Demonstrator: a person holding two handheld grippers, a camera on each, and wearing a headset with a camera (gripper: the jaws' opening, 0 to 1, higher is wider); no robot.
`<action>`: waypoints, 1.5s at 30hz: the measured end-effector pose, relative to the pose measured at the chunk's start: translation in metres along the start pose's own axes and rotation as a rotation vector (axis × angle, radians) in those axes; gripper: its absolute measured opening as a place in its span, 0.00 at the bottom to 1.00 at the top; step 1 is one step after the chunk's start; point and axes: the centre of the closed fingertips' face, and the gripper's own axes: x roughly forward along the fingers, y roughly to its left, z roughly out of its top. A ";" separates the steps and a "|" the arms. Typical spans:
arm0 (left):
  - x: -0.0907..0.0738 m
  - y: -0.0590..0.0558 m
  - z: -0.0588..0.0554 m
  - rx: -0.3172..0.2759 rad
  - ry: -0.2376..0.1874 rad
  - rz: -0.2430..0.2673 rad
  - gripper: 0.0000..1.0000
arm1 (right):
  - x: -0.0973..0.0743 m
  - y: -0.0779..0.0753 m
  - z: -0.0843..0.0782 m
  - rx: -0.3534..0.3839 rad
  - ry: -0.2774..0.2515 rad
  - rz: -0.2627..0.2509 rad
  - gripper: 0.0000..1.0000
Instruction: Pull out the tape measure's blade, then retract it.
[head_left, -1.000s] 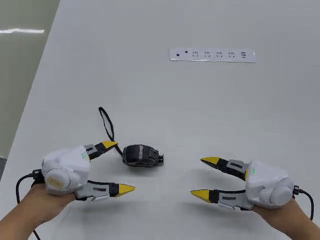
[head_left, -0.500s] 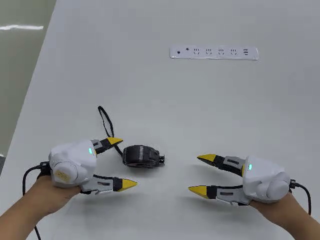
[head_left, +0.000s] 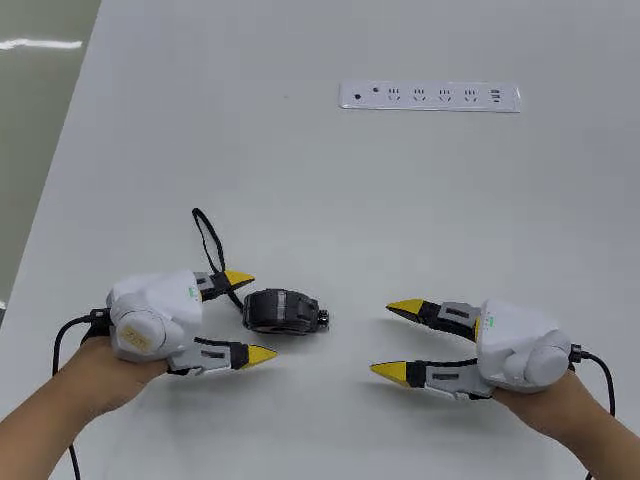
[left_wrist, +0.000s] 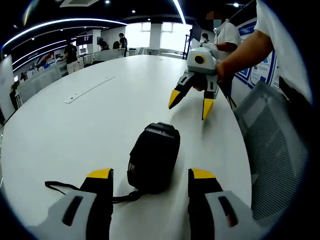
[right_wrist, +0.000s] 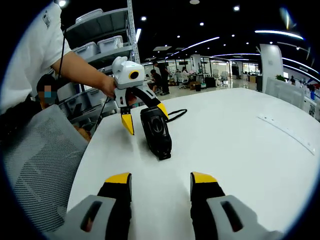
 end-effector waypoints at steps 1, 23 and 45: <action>0.001 0.000 0.000 0.001 0.001 -0.006 0.57 | 0.001 0.000 0.000 0.000 0.001 0.002 0.47; 0.016 -0.002 0.000 0.017 0.021 -0.063 0.42 | 0.006 -0.003 -0.003 0.011 0.006 0.016 0.44; 0.021 -0.002 -0.001 0.024 0.017 -0.080 0.34 | 0.009 -0.005 -0.005 0.022 0.006 0.022 0.43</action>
